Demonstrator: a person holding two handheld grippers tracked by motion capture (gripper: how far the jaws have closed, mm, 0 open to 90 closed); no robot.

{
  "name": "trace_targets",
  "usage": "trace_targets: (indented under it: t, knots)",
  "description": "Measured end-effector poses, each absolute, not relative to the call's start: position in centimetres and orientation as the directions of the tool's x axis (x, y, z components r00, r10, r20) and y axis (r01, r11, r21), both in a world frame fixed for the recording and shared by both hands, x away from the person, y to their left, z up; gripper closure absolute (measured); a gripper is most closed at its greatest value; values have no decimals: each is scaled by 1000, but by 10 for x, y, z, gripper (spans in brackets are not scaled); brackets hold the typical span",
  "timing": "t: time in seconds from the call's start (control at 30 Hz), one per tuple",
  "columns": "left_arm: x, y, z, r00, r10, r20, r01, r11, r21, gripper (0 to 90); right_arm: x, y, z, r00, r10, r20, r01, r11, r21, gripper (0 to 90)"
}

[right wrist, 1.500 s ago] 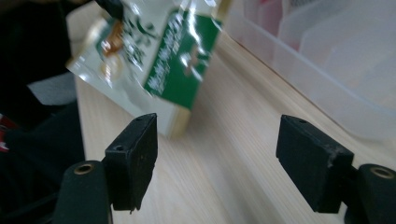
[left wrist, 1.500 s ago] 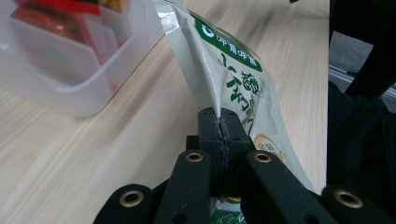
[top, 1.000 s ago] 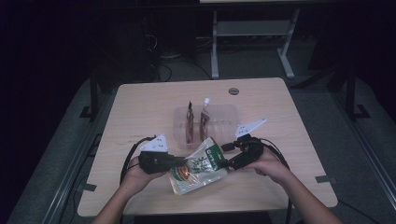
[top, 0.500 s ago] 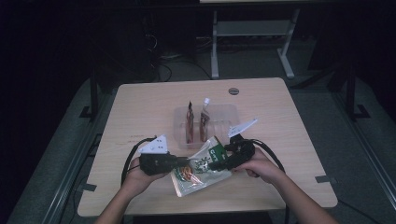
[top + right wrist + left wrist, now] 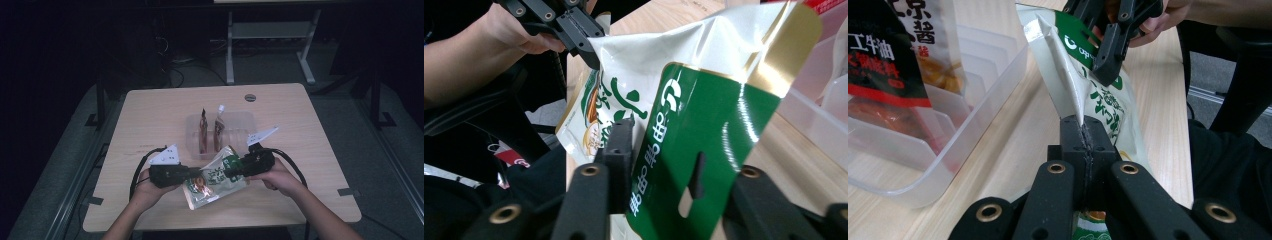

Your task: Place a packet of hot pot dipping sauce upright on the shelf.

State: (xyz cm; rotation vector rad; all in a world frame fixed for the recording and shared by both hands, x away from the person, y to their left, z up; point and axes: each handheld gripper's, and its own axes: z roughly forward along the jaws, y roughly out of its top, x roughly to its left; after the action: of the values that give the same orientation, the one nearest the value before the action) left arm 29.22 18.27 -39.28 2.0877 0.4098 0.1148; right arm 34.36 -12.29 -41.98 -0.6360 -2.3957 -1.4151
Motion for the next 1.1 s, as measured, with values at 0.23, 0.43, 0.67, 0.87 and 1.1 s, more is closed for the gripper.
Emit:
trace_targets:
  t: [0.23,0.43,0.67,0.87,1.1]
  knots:
    - [294,183,-395,938,338,-77,243,-480,843,898,340,-122,-418,-888,233,396,459,450,766,831]
    - [296,178,-399,940,331,-79,241,-483,842,896,337,-122,-417,-898,253,361,440,465,768,898]
    - [298,177,-401,942,328,-77,239,-491,838,886,335,-123,-417,-901,259,348,433,470,770,900]
    - [302,184,-402,920,378,-102,278,-448,850,759,333,-127,-414,-910,268,318,412,475,778,900]
    - [302,201,-405,902,412,-130,319,-431,844,735,333,-133,-409,-913,255,319,404,458,792,900]
